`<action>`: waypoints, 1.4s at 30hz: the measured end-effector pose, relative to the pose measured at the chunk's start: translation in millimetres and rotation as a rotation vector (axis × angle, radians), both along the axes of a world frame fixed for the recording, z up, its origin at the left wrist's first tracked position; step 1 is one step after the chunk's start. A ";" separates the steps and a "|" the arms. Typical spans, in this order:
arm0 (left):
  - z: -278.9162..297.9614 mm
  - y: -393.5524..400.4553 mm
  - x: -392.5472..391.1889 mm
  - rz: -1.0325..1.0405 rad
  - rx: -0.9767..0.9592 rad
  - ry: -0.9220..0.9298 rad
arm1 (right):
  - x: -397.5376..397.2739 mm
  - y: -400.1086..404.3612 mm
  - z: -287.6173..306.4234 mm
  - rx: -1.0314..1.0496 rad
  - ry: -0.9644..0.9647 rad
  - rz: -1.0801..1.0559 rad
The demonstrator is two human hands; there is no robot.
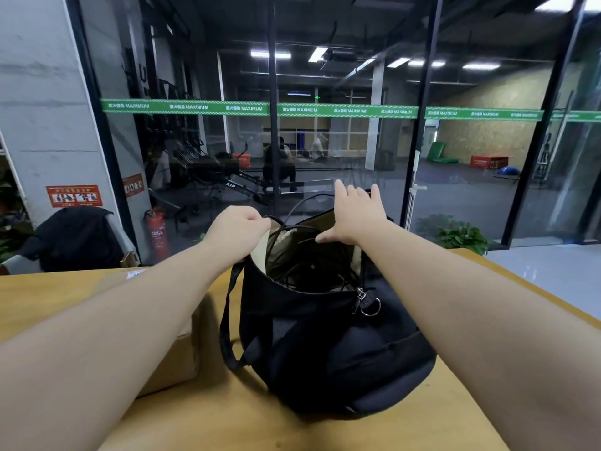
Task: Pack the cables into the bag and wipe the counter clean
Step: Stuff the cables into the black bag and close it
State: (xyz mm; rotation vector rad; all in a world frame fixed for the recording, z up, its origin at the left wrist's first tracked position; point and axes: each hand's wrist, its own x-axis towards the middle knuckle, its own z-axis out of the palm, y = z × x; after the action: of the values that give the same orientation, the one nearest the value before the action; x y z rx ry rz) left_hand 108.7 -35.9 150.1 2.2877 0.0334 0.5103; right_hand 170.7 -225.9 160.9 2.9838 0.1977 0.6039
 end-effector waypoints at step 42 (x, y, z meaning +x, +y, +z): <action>-90.4 -72.2 -38.7 -0.582 0.538 0.026 | -108.3 -54.9 -92.9 0.308 0.224 -0.027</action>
State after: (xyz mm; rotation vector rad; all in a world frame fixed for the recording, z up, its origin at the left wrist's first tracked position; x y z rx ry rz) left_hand 70.0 -108.1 59.7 2.6508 -0.8206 0.1901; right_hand 62.3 -280.8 68.0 3.3451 0.0860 0.3196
